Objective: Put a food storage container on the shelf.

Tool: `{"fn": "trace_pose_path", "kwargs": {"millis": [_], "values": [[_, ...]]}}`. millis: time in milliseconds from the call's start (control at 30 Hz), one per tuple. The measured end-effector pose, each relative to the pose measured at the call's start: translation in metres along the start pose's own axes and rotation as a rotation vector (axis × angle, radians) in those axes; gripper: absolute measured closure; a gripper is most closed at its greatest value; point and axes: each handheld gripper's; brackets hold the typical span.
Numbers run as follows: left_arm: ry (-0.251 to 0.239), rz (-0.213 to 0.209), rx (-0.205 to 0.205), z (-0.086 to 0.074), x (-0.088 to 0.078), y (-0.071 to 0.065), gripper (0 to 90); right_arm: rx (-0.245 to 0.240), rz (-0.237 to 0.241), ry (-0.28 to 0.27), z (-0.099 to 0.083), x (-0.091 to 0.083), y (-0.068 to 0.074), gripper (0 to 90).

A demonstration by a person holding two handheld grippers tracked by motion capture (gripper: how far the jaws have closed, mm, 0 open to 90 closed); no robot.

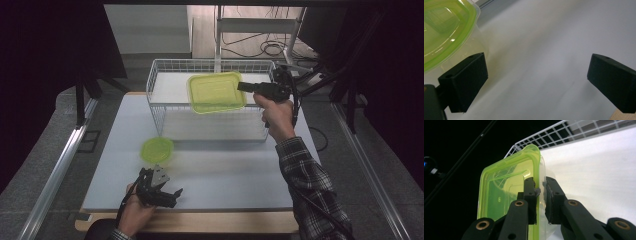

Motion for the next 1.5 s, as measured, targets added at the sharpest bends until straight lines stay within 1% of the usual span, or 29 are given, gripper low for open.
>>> {"fn": "trace_pose_path", "kwargs": {"millis": [133,233,367,500,633,700,767,833,933,967,1000,1200,1267,1333,1367,1433,1500], "values": [[0.0,0.0,0.001,0.0,0.0,0.0,3.0,0.005,-0.033,-0.013,0.006,0.006,-0.001,79.9],[0.002,0.001,0.004,0.0,0.0,0.001,3.0,-0.002,-0.06,-0.023,0.01,0.011,-0.002,79.9],[0.004,0.001,0.007,0.0,0.0,0.0,2.9,0.014,-0.081,-0.038,0.014,0.016,-0.004,79.9],[0.004,0.001,0.007,0.0,0.001,0.0,3.0,0.016,-0.112,-0.042,0.016,0.022,-0.007,79.9],[0.005,0.001,0.008,0.0,0.0,0.0,3.1,0.027,-0.126,-0.047,0.015,0.028,-0.01,79.7],[0.003,0.001,0.008,0.0,0.001,0.0,3.1,0.007,-0.148,-0.039,0.014,0.031,-0.011,79.5],[0.005,0.001,0.01,0.0,0.001,0.0,3.1,0.005,-0.147,-0.045,0.014,0.032,-0.012,79.0],[0.005,0.001,0.011,0.0,0.001,0.0,3.1,-0.022,-0.16,-0.035,0.014,0.033,-0.012,77.9],[0.006,0.0,0.01,0.0,0.001,-0.001,3.1,-0.064,-0.197,-0.014,0.015,0.035,-0.01,75.2],[0.007,0.0,0.011,0.0,0.001,-0.001,3.1,-0.081,-0.218,-0.005,0.016,0.036,-0.009,73.9],[0.009,0.002,0.013,0.0,0.001,-0.001,3.1,-0.089,-0.228,-0.001,0.015,0.036,-0.009,73.0],[0.01,0.001,0.013,0.0,0.001,0.0,3.1,-0.119,-0.272,0.023,0.015,0.042,-0.01,68.5],[0.01,0.001,0.014,0.0,0.001,0.0,3.2,-0.12,-0.273,0.019,0.015,0.043,-0.011,67.5],[0.011,0.001,0.015,0.0,0.001,-0.001,3.2,-0.129,-0.282,0.026,0.014,0.044,-0.012,65.3],[0.011,0.002,0.016,0.0,0.001,-0.001,3.2,-0.13,-0.287,0.025,0.014,0.044,-0.012,60.9],[0.011,0.002,0.016,0.0,0.001,-0.001,3.2,-0.168,-0.322,0.029,0.015,0.045,-0.011,56.6],[0.009,0.002,0.013,0.0,0.001,0.0,3.2,-0.181,-0.333,0.038,0.016,0.045,-0.01,53.4]]}}
Point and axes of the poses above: each handheld gripper's, and its own axes: x roughly forward along the jaws, z roughly out of its top, y roughly to its left, and after that the axes turned 13 degrees about -x, right-handed
